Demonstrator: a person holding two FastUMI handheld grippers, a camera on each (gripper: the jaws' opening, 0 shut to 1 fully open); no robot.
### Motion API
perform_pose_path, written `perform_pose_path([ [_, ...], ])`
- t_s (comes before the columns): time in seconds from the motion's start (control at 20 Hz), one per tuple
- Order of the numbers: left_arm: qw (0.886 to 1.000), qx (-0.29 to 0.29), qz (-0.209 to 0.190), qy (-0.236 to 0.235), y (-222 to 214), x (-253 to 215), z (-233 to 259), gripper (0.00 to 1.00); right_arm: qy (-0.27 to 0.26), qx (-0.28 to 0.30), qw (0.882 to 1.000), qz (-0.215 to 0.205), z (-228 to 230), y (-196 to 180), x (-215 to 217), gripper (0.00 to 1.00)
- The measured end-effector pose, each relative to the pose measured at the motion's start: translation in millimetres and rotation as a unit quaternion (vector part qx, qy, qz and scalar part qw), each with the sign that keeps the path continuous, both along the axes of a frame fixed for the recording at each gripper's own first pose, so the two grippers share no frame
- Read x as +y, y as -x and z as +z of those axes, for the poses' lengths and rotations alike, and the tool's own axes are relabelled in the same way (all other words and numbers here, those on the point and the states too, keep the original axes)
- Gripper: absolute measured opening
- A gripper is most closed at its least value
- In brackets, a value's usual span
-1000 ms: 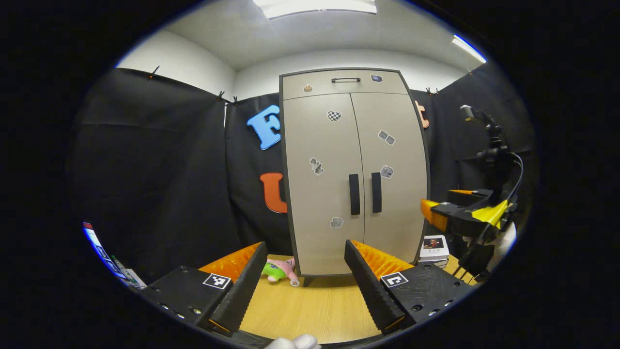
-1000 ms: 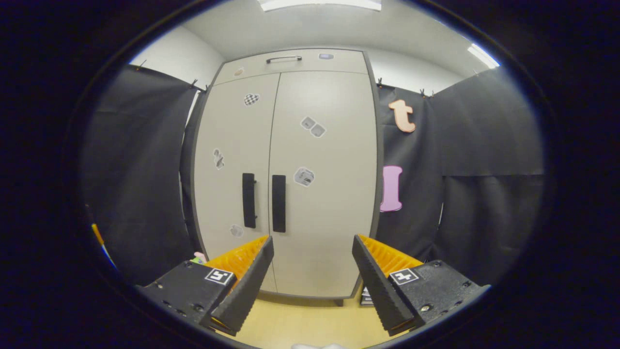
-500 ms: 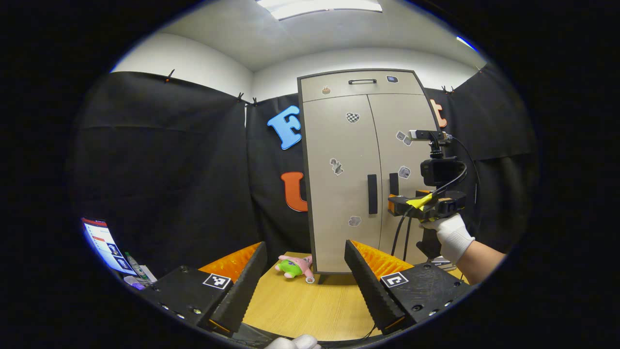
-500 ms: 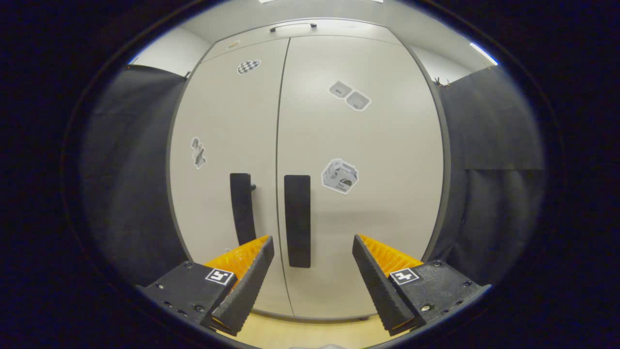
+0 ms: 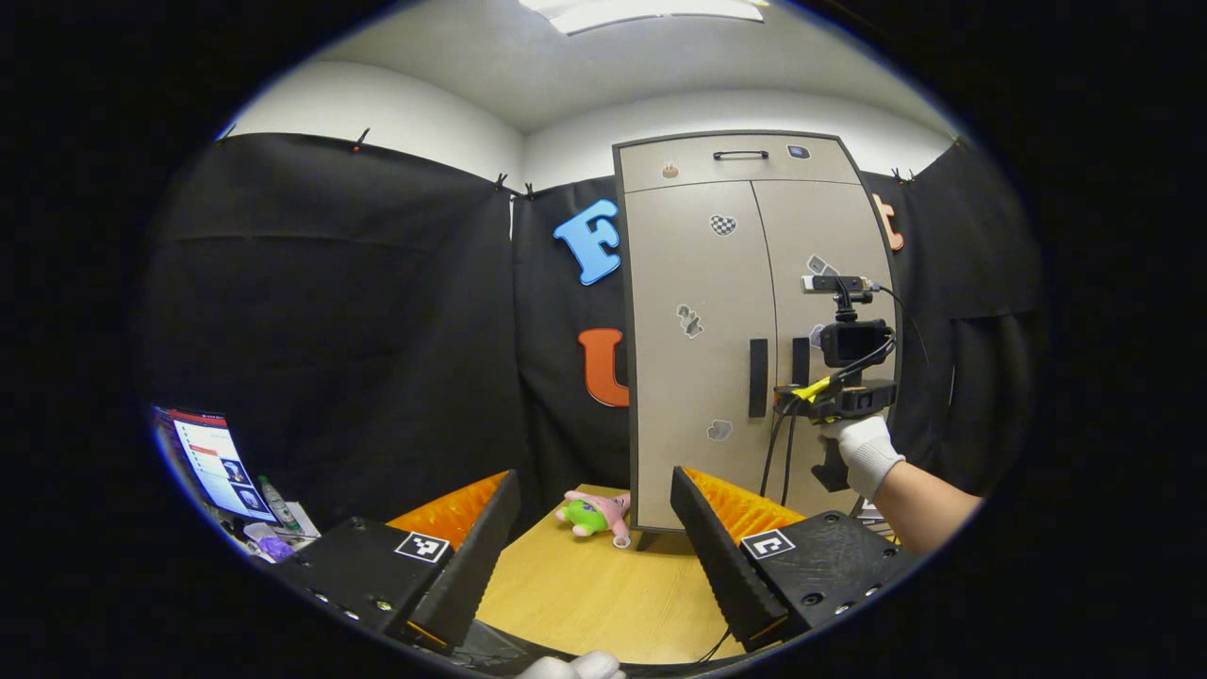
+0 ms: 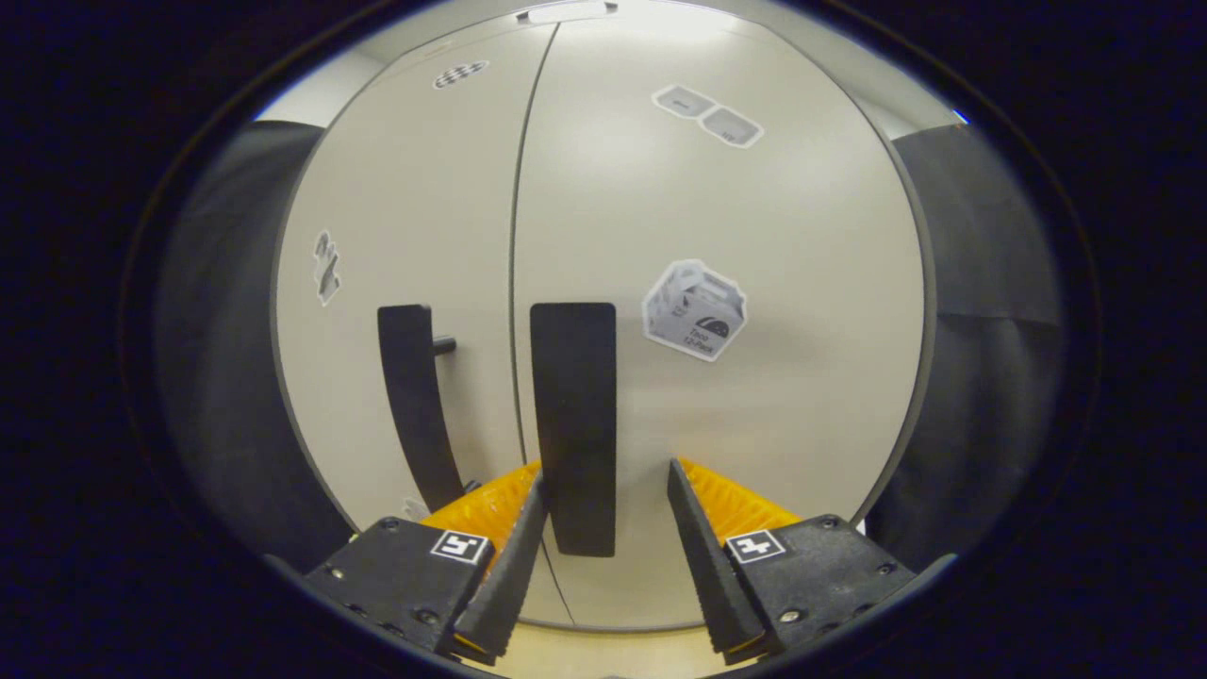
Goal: Open the right door of the double-door shoe cabinet with the right hand, and open the left door with the left hand.
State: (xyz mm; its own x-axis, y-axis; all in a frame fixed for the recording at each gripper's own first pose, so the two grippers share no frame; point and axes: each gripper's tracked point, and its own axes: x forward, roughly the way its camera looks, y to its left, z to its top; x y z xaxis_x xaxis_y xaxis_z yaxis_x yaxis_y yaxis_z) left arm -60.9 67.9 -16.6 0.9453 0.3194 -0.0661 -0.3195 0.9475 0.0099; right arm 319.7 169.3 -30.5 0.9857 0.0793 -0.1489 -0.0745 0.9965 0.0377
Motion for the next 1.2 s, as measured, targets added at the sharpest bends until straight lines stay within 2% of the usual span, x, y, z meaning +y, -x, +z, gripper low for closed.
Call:
perform_pose_path([
  [0.1,1.000,-0.002,0.001,0.007,0.2,0.3,0.4,0.96,-0.008,0.002,1.000,0.004,-0.7,1.1,5.9,0.66],
  [0.15,1.000,-0.003,0.000,0.011,0.3,-0.1,0.7,0.96,-0.011,0.003,1.000,0.015,-1.6,1.3,12.1,0.58],
  [0.25,1.000,-0.006,-0.001,0.014,1.8,-0.3,1.6,0.96,-0.002,0.007,1.000,0.016,-1.9,1.6,12.7,0.35],
  [0.7,1.000,-0.021,-0.007,0.005,6.1,0.6,8.4,0.96,0.004,0.012,0.999,0.050,2.2,22.5,12.3,0.18],
  [1.2,0.998,-0.027,-0.060,0.016,19.3,-11.8,4.8,0.96,0.006,0.013,0.998,0.056,-5.5,109.2,-34.8,0.17],
])
